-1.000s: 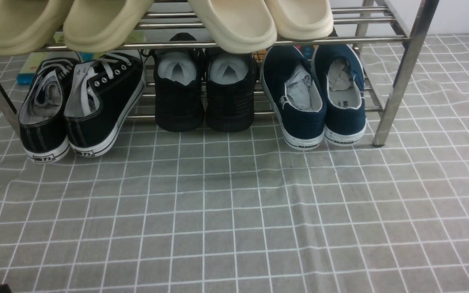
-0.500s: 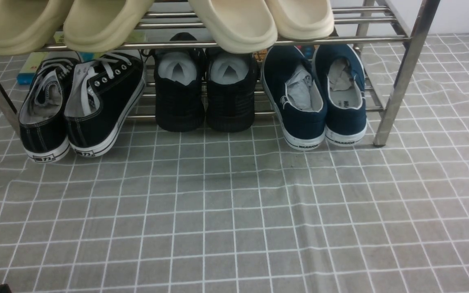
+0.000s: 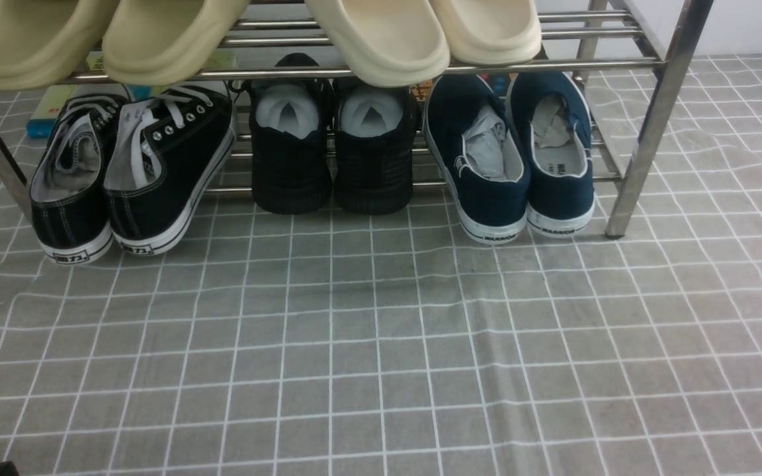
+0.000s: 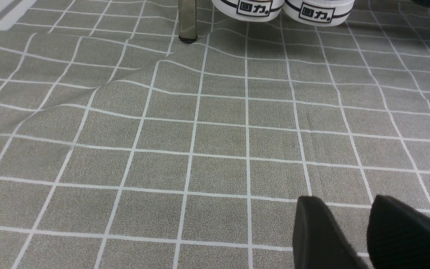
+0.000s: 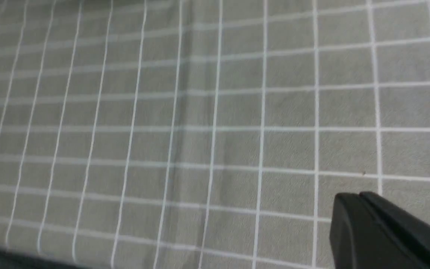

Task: Take the shoes off the shelf with your hand from the grey coffee tablecloth.

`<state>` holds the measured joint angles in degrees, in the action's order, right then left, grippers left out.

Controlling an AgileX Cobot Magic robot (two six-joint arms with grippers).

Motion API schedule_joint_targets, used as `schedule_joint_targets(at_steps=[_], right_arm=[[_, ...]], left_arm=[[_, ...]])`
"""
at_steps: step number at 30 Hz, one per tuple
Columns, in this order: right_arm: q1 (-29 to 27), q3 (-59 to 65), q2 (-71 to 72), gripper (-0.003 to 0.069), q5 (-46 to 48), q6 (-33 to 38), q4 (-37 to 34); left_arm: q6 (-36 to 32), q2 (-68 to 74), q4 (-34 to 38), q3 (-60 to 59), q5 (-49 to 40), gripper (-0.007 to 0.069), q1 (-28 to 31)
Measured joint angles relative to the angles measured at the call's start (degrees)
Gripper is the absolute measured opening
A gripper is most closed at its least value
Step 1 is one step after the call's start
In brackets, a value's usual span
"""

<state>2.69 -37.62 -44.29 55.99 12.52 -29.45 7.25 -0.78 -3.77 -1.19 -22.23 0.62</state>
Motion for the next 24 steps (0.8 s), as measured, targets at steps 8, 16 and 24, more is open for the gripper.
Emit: schedule_joint_targets(at_steps=[8, 16, 24], right_arm=[[8.61, -13.96, -17.23, -0.0001, -0.21, 7.47, -5.10], [19.22, -35.27, -39.89, 0.0001, -1.34, -6.94, 12.81], [24.72, -56.46, -59.19, 0.0123, 0.18, -9.24, 20.41]], left_arm=[[0.00, 0.00, 0.00, 0.00, 0.00, 0.0240, 0.00], [0.00, 0.00, 0.00, 0.00, 0.00, 0.0240, 0.00], [0.00, 0.00, 0.00, 0.00, 0.00, 0.0240, 0.00]])
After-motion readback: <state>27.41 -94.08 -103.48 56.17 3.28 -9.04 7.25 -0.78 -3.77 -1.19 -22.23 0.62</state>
